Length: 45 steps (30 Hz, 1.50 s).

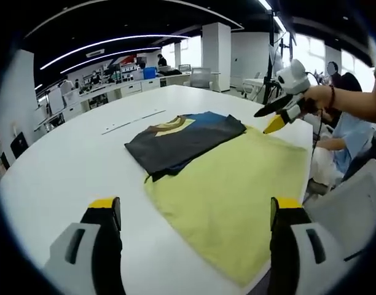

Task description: Fold the garment on the visible template until the final outline fits inside the template.

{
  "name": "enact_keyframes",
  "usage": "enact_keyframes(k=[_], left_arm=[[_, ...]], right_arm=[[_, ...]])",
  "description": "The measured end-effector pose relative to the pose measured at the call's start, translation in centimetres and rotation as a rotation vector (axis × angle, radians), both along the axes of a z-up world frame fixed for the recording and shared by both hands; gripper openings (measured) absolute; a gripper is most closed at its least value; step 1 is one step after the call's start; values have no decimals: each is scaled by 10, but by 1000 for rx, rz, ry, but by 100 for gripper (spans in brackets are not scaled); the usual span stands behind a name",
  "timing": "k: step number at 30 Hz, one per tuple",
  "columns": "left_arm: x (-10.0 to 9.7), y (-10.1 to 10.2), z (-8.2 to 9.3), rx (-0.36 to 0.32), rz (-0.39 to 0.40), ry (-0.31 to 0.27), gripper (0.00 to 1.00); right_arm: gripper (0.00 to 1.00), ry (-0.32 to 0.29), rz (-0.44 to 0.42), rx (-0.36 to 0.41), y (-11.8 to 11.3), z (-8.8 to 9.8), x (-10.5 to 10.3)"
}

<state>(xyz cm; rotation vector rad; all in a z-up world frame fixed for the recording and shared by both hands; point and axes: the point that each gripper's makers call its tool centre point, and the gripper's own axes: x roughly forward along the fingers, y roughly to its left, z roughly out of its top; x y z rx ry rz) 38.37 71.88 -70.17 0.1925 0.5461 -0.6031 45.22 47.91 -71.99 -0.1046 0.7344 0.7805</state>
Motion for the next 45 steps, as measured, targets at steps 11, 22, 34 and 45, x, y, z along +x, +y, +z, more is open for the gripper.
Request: enact_keyframes(k=[11,22,34,45], left_arm=[[-18,-9,-9,-6,-102,54,99],[-47,-20,-23,-1,-208,128,94],[-73,-20,-47,42,-255,202,74],[-81,-18,-65,65,-247,229,64]], right_arm=[[98,50,206,-50,0,3,-50],[93,121,255,-89,-21,-14,-92],[79,122,312,-140,-33,-32,-119],[60,94,329,-253,-50,-49,-121]])
